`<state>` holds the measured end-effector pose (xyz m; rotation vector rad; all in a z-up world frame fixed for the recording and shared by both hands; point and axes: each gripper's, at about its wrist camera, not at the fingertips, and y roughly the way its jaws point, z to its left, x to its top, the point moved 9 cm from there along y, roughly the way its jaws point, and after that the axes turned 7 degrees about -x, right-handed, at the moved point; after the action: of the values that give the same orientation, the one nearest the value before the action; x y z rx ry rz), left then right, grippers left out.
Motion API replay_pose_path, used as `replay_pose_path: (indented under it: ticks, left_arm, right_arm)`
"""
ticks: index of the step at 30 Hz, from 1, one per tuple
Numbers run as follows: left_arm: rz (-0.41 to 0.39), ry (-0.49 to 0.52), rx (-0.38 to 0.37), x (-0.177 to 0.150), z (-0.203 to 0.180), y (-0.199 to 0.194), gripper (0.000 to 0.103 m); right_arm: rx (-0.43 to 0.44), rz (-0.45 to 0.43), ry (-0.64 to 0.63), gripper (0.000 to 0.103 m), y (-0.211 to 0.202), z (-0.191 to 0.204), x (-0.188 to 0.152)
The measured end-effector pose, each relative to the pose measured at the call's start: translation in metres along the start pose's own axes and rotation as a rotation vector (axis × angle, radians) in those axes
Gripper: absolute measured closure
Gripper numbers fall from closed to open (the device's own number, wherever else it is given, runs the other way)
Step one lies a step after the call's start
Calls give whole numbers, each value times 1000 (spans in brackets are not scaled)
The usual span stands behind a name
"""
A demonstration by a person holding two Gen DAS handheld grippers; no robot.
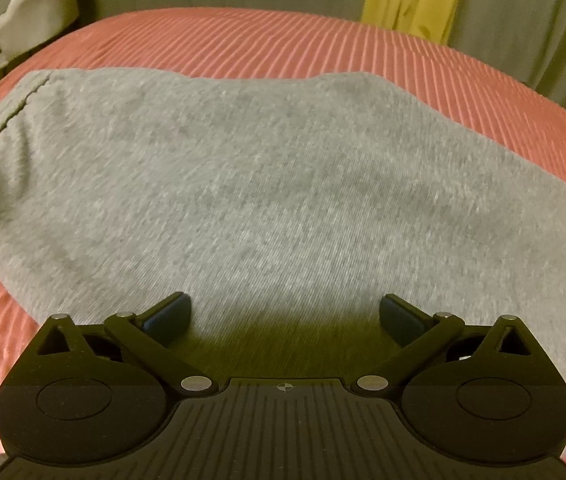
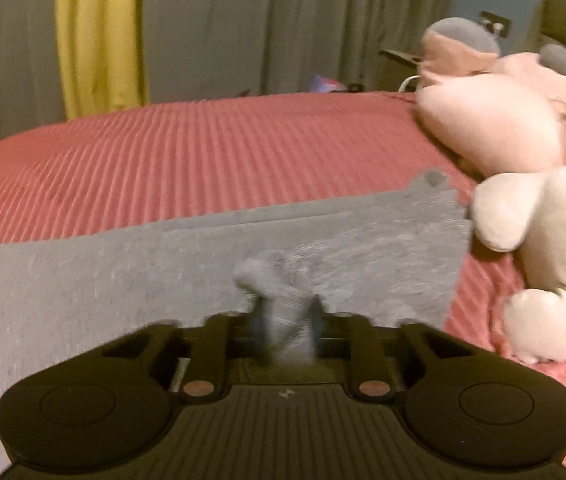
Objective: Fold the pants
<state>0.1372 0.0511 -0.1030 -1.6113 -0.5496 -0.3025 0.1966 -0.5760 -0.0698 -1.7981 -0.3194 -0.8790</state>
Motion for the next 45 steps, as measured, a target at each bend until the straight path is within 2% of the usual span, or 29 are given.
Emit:
replay_pose_path:
  ticks: [5,9,13,16,18,20,23,25,27,29,31,33,35,36,37,40,42,45]
  left_arm:
    - [-2,-4,-5,0,0,1,0]
    - [-3,-6,-8,0,0,0,0]
    - [-5,-2,-7,1,0,1,0]
    - [-6,-6,-11,0,0,0,0]
    - [-8,-14,-16,1,1,0,0]
    - [-9,-25,-22,2,1,-1,0]
    - [-12,-41,-41,2,1,-4,0]
    - [-16,-51,-57,1,1,-7,0]
    - [-21,-55,-76,0,0,-10,0]
    - [-28,-46,-99,0,-3,-13,0]
    - [-35,-21,-120,0,-10,-15,0]
    - [-35,15,-145,-1,-21,-17,0]
    - [-36,57,-183,-2,-33,-21,0]
    - [-37,85,-211,-1,-43,-25,0]
    - [-42,110,-234,-1,-51,-29,0]
    - [-56,190,-313,3,-82,-37,0]
    - [-24,221,-374,2,-106,-35,0]
    - [18,290,-434,4,-146,-26,1]
  right_arm:
    - [70,-11,166,92,-7,-16,-2]
    - [231,-24,369,92,-18,-36,0]
    - [228,-42,382,92,-26,-41,2]
    - [276,-87,329,93,-55,-26,14]
    - [372,-140,245,93,-92,3,22]
    - [504,-184,98,93,-133,47,19]
    - [668,-162,-87,93,-166,109,-13]
    - [765,-83,-163,92,-166,145,-45]
    - [747,10,-250,91,-148,172,-79]
    - [696,44,-319,90,-136,185,-99]
    - [705,34,-318,90,-142,184,-95]
    - [744,28,-262,87,-149,173,-85]
    - [767,77,-206,67,-150,162,-81]
    - [777,89,-173,44,-151,155,-77]
    - [784,84,-137,26,-152,148,-73]
    - [743,36,-19,8,-151,119,-56]
    - [645,11,34,5,-140,98,-46]
    - [450,-26,21,5,-122,74,-41]
